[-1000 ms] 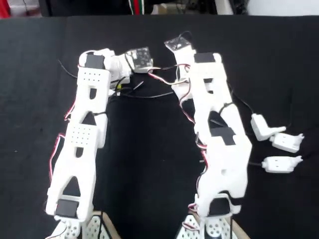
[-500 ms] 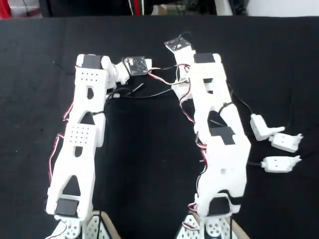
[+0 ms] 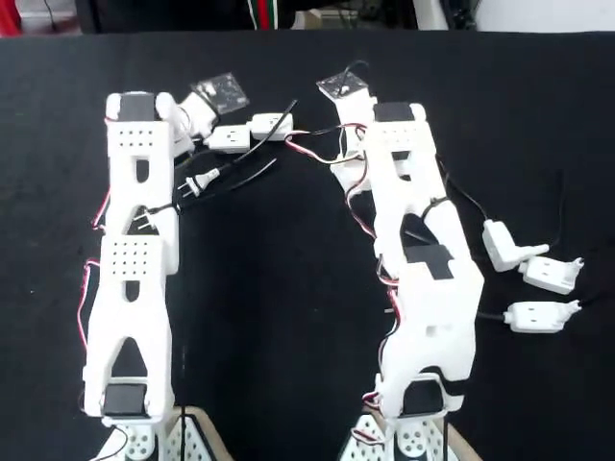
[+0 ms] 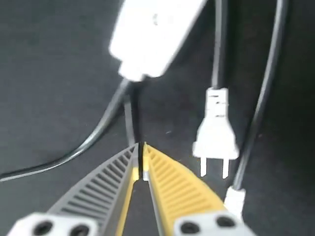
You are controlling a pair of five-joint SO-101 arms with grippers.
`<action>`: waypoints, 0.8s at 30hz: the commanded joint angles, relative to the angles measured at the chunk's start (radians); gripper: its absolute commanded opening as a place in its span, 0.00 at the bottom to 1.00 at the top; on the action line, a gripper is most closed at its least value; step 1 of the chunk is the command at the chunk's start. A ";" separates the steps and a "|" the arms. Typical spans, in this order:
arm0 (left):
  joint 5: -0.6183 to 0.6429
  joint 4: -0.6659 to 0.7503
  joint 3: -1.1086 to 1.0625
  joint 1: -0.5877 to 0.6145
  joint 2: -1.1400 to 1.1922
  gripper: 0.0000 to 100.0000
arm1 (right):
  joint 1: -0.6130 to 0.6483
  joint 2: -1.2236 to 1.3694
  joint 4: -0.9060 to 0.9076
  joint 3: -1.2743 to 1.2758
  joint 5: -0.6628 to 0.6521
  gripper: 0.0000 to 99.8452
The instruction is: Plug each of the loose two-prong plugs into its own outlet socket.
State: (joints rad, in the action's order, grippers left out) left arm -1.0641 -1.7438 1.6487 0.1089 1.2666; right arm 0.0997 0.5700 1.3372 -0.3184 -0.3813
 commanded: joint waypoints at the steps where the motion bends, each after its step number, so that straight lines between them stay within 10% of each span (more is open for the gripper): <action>1: 0.011 0.063 0.018 0.015 -0.086 0.03 | -0.011 -0.007 -0.012 -0.004 0.000 0.01; 24: -0.028 0.413 -0.027 0.031 0.158 0.17 | -0.011 0.030 -0.011 -0.028 0.000 0.01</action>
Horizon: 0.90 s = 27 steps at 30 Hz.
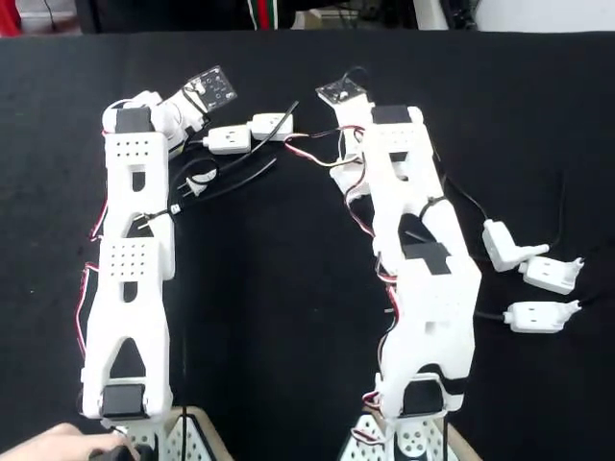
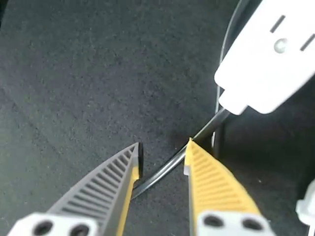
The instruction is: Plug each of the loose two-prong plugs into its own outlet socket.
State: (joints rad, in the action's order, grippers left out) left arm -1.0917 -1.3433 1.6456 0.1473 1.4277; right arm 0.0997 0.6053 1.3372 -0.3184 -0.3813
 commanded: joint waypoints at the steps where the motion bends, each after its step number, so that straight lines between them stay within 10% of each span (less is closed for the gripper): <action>1: 0.002 0.003 -0.028 -0.007 -0.005 0.18 | -0.011 -0.005 -0.011 -0.028 0.000 0.01; 27: -0.124 -0.137 0.021 -0.094 0.040 0.23 | -0.009 -0.005 -0.011 -0.028 -0.025 0.01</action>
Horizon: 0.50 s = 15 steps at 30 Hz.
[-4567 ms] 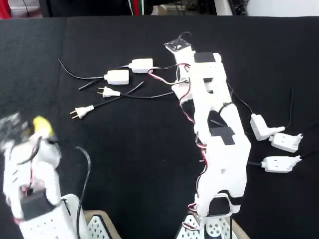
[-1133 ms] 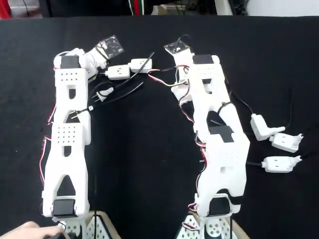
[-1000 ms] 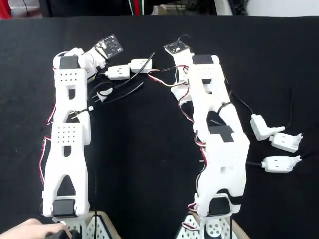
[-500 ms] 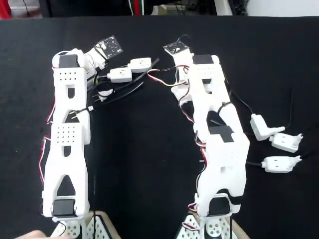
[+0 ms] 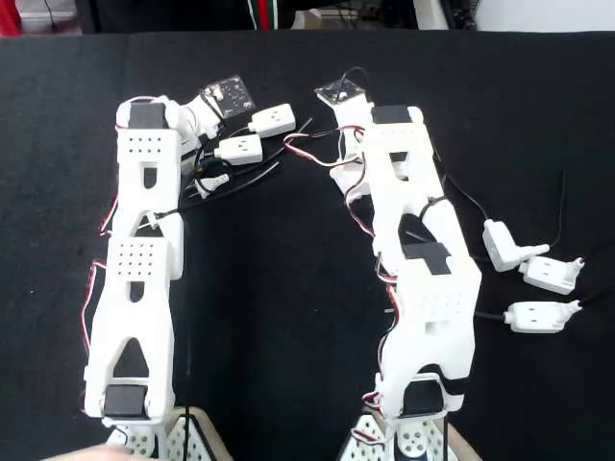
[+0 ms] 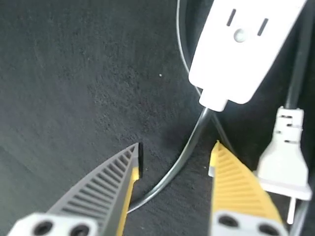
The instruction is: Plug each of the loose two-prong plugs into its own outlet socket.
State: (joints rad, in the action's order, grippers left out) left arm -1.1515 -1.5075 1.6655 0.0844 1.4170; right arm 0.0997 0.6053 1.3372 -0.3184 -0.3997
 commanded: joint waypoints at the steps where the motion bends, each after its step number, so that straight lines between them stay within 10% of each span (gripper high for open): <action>1: -0.094 0.032 0.001 -0.031 0.083 0.21 | -0.009 -0.005 -0.011 -0.028 -0.006 0.01; 5: -0.121 0.064 0.001 -0.033 0.152 0.03 | -0.009 -0.005 -0.011 -0.028 -0.008 0.01; 15: -0.081 -0.224 0.004 -0.019 0.006 0.03 | -0.011 -0.005 -0.011 -0.030 -0.008 0.01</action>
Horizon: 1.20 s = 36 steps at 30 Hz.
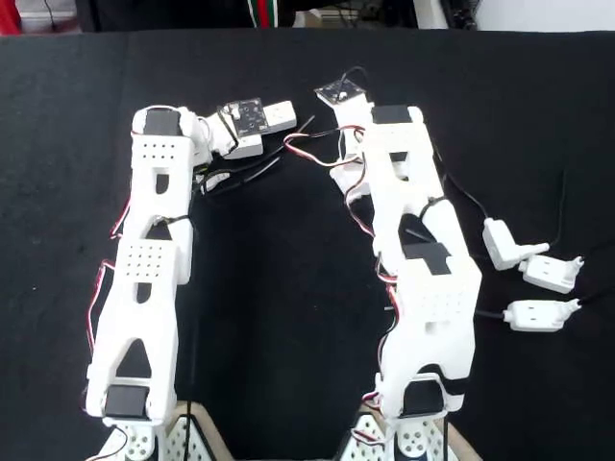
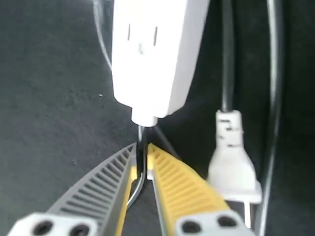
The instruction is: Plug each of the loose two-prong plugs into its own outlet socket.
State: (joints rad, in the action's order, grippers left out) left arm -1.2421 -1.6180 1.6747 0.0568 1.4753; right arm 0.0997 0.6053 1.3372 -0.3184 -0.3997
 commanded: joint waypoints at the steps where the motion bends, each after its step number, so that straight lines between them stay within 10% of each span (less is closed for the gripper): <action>1: 0.011 -0.141 -0.005 0.008 -0.078 0.03 | -0.011 -0.005 -0.011 -0.030 -0.008 0.01; 26: 0.638 -0.150 -0.048 0.051 -0.522 0.03 | -0.015 -0.005 -0.025 -0.030 -0.008 0.01; 36: 0.988 -0.146 -0.812 -0.001 -1.037 0.03 | -0.015 -0.005 -0.025 -0.030 -0.008 0.01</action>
State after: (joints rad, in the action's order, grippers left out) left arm -0.3214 -1.7622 1.1531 0.0829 0.6897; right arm 0.0997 0.6053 1.3234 -0.3184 -0.3997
